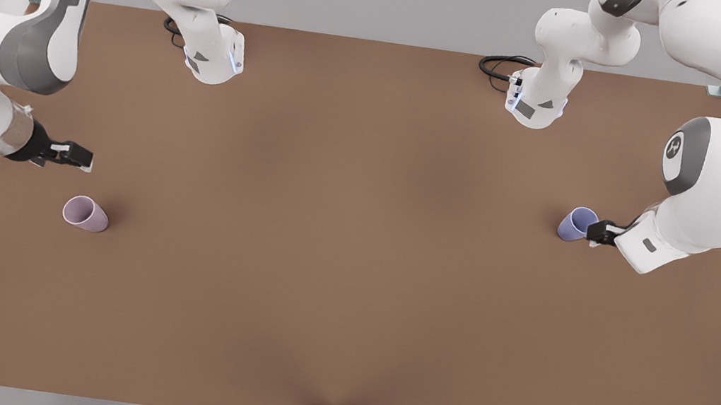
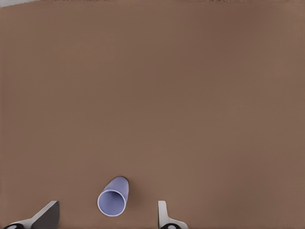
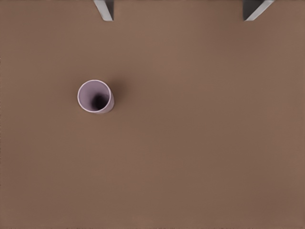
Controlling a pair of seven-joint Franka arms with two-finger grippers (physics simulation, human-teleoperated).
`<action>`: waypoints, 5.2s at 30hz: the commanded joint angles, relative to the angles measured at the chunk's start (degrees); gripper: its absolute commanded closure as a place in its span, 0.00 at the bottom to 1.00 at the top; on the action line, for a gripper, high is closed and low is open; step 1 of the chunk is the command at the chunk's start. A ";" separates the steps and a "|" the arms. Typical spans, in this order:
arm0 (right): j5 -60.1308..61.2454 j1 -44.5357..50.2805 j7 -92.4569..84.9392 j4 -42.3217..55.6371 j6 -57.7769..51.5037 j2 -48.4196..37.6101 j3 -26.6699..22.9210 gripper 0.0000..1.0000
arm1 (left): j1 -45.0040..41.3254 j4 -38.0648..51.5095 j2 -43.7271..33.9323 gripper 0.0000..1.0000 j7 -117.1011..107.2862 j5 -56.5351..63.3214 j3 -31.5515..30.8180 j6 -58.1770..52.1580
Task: Stack the cups, with the pink cup at the bottom and the purple cup at the top
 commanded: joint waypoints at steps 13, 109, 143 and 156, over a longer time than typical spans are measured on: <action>0.80 -2.99 -22.34 -2.97 15.59 10.61 -5.52 0.00 | 0.26 -1.56 0.66 0.00 0.91 -1.29 1.42 1.14; 6.95 49.48 61.24 31.14 32.11 51.39 -2.44 0.79 | 0.35 -4.19 1.89 0.00 1.18 -1.56 3.79 4.57; 14.87 36.40 36.04 15.51 9.28 20.56 -10.70 0.00 | 0.35 -52.70 -15.16 0.00 -0.05 -1.47 6.78 40.69; -0.34 3.33 8.59 1.52 6.62 3.05 2.39 0.00 | 0.35 -63.25 -13.84 0.00 0.12 -1.29 12.40 48.69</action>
